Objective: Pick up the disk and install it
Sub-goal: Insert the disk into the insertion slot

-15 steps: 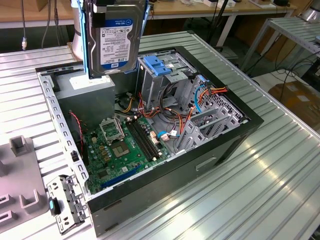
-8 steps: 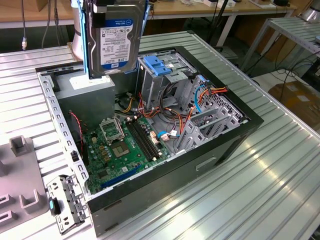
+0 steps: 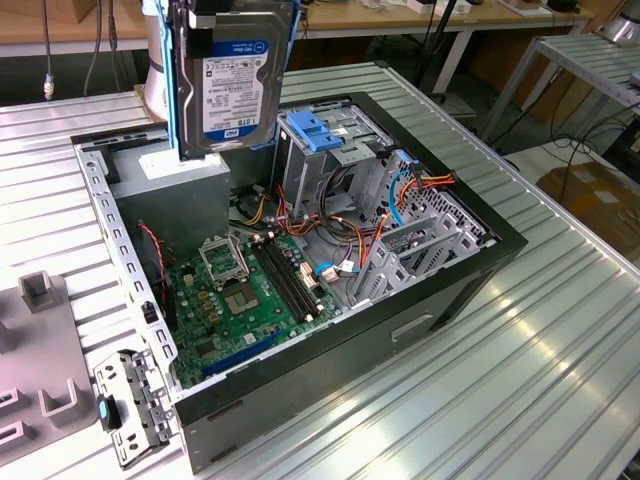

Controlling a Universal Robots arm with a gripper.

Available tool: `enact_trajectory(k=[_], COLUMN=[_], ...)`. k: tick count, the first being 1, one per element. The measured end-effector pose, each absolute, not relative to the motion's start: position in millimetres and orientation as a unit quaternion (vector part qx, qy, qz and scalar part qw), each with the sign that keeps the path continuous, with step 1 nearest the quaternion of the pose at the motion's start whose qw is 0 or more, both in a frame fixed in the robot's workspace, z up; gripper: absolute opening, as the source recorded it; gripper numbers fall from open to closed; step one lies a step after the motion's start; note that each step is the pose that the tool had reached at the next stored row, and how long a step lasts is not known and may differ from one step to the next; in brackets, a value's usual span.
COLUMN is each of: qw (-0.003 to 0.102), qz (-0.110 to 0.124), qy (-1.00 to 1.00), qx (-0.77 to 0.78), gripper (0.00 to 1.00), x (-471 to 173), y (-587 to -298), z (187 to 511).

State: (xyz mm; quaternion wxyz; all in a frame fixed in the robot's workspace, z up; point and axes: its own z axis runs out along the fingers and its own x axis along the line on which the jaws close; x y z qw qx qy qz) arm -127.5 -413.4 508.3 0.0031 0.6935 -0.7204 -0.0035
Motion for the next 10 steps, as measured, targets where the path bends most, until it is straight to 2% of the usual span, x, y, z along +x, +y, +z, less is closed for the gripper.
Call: enact_trajectory(k=[10], qw=[0.003], qz=[-0.003], qy=[-0.720], qx=[0.694], gripper=[0.37], x=[-127.5], y=[-417.7], z=[508.2])
